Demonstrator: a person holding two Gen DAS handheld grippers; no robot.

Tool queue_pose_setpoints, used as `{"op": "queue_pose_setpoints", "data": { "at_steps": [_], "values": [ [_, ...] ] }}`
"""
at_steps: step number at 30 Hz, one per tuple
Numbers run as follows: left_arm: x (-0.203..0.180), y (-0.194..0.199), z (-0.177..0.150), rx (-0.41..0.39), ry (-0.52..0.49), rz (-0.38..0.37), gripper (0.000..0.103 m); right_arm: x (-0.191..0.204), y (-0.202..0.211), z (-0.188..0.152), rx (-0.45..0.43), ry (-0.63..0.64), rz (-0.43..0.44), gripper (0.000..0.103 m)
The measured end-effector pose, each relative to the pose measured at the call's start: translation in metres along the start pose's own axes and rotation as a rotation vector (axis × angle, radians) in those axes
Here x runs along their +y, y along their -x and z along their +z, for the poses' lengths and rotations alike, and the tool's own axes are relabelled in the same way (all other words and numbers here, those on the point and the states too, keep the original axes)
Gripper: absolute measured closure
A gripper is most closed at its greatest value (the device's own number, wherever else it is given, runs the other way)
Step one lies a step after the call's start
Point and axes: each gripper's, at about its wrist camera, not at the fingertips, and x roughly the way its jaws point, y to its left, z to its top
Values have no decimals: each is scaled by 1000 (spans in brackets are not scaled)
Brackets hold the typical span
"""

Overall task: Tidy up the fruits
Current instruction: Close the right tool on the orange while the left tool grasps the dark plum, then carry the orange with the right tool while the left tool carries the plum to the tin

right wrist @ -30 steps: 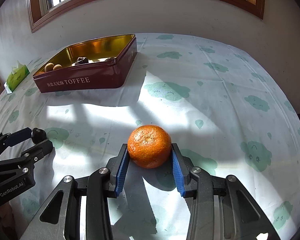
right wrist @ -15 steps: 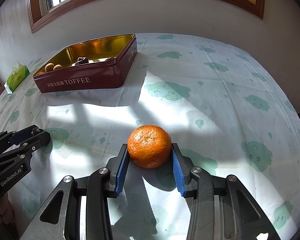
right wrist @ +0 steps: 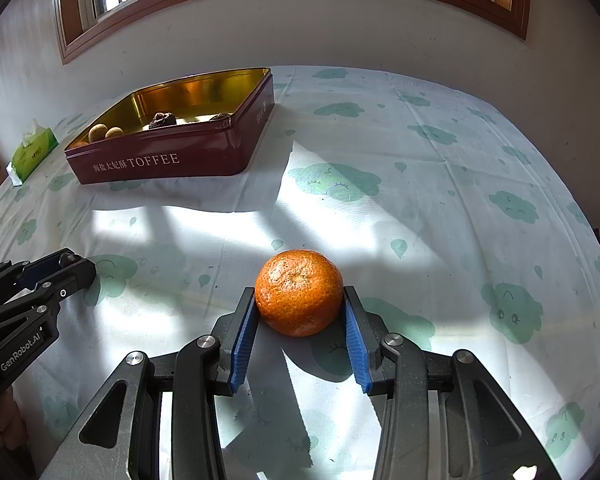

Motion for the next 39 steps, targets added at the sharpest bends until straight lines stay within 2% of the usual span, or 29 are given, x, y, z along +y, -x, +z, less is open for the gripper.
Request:
{"op": "queue_pose_setpoints", "data": {
  "at_steps": [12, 29, 39],
  "values": [
    [5, 0, 0, -1, 22, 17, 74, 2, 1, 0, 0, 10, -16, 65],
    [4, 0, 0, 1, -5, 2, 74, 6, -1, 5, 24, -9, -44, 66],
    [18, -1, 3, 4, 34, 17, 74, 9, -2, 9, 44, -6, -60, 66]
  ]
}}
